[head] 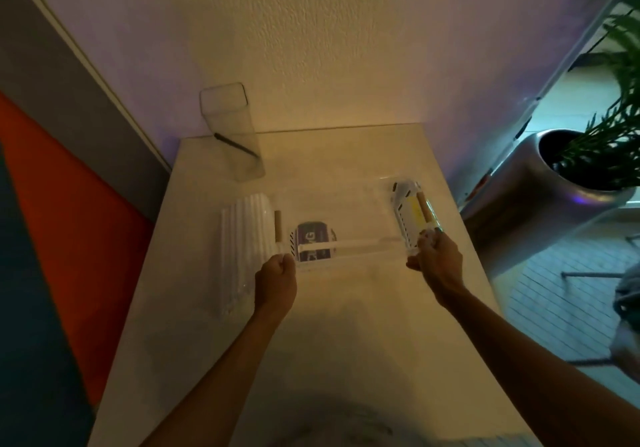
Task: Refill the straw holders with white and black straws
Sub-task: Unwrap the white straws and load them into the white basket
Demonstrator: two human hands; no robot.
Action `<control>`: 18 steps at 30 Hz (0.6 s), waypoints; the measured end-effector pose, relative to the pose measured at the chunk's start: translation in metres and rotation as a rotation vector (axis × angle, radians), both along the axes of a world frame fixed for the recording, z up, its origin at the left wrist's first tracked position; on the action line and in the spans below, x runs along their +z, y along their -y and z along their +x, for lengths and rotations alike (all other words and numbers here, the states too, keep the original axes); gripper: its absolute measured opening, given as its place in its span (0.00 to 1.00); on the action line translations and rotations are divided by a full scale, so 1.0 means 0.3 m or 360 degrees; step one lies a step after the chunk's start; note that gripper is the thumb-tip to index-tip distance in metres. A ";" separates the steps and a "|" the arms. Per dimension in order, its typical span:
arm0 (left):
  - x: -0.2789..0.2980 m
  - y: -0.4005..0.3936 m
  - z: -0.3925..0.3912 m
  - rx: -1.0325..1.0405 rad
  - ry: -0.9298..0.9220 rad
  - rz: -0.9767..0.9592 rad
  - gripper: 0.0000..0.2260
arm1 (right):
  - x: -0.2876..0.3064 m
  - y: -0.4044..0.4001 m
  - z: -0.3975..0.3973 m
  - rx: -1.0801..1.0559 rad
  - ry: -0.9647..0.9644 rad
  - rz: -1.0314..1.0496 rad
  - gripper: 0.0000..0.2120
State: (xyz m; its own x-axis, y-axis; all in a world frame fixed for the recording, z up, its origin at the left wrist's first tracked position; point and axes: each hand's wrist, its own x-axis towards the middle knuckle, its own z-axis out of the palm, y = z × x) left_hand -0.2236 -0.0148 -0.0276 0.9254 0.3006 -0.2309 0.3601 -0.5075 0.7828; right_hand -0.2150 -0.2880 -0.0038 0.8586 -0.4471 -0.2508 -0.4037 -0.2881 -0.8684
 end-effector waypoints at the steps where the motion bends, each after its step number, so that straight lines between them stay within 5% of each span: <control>1: -0.009 0.003 -0.030 -0.0006 -0.0011 0.0006 0.14 | -0.008 0.003 -0.027 -0.0002 -0.0018 0.0003 0.17; 18: -0.059 0.009 -0.279 -0.0050 -0.0127 0.0099 0.17 | -0.118 0.036 -0.306 -0.0041 -0.0111 0.0042 0.11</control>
